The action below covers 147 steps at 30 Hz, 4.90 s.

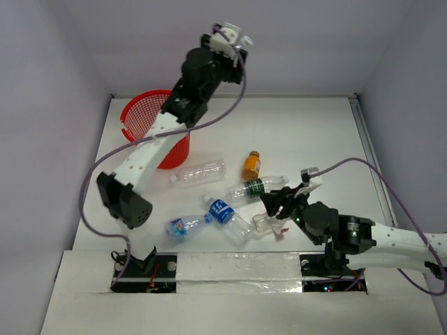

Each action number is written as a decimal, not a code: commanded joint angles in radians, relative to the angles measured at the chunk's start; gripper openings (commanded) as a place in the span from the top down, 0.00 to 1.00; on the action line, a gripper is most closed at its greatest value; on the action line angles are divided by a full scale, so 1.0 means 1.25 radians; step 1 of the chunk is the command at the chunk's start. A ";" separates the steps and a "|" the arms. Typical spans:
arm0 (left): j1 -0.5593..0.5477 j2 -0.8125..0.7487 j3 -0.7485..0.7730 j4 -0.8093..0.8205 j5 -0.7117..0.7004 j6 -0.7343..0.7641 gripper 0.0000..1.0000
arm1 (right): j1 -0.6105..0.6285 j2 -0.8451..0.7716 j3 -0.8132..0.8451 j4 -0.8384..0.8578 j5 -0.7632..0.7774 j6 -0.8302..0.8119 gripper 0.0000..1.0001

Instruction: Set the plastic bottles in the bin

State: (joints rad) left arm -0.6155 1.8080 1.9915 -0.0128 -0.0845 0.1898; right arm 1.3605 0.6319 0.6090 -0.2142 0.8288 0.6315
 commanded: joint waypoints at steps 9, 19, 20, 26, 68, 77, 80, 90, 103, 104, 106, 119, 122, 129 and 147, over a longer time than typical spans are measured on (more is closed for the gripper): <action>0.254 -0.265 -0.304 0.108 -0.079 -0.224 0.70 | -0.144 0.226 0.107 0.135 -0.255 -0.090 0.49; 0.391 -0.339 -0.573 0.229 -0.004 -0.355 0.70 | -0.406 0.372 0.196 0.110 -0.367 -0.132 0.33; 0.398 -0.341 -0.589 0.255 -0.006 -0.362 0.69 | -0.432 0.394 0.206 0.109 -0.412 -0.131 0.31; 0.407 -0.327 -0.684 0.322 -0.021 -0.386 0.64 | -0.525 0.576 0.314 0.060 -0.458 -0.142 0.10; 0.397 -0.733 -0.784 0.266 0.227 -0.567 0.28 | -0.605 0.798 0.529 0.052 -0.454 -0.099 0.52; 0.397 -1.018 -0.967 0.120 0.253 -0.505 0.33 | -0.569 0.650 0.574 0.198 -0.608 -0.078 0.53; 0.397 -1.094 -1.008 0.090 0.205 -0.480 0.33 | -0.524 0.688 0.642 0.250 -0.637 -0.066 0.53; 0.378 -1.223 -1.039 0.029 0.075 -0.414 0.35 | -0.416 1.058 1.083 0.267 -0.647 -0.071 0.51; 0.362 -1.244 -1.037 0.011 0.020 -0.406 0.35 | -0.351 1.264 1.343 0.203 -0.592 -0.144 0.13; 0.362 -1.245 -1.037 0.011 0.019 -0.407 0.35 | -0.351 1.206 1.304 0.232 -0.583 -0.157 0.12; 0.362 -1.244 -1.040 0.011 0.014 -0.408 0.35 | -0.351 1.147 1.198 0.250 -0.576 -0.184 0.13; 0.362 -1.251 -1.051 0.035 -0.005 -0.427 0.38 | -0.312 0.796 0.574 0.212 -0.971 -0.473 0.88; 0.362 -1.254 -1.057 0.037 0.000 -0.428 0.38 | -0.275 0.836 0.563 0.182 -0.965 -0.486 0.64; 0.362 -1.259 -1.061 0.042 -0.004 -0.427 0.39 | -0.167 0.950 0.639 0.081 -0.882 -0.568 0.01; 0.370 -1.281 -1.058 0.041 -0.002 -0.423 0.39 | -0.086 1.161 0.795 -0.081 -0.778 -0.641 0.01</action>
State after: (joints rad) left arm -0.1555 0.2203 0.6685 -0.0189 -0.0940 -0.3393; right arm 1.2507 2.0640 1.5387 -0.2890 -0.1612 -0.1440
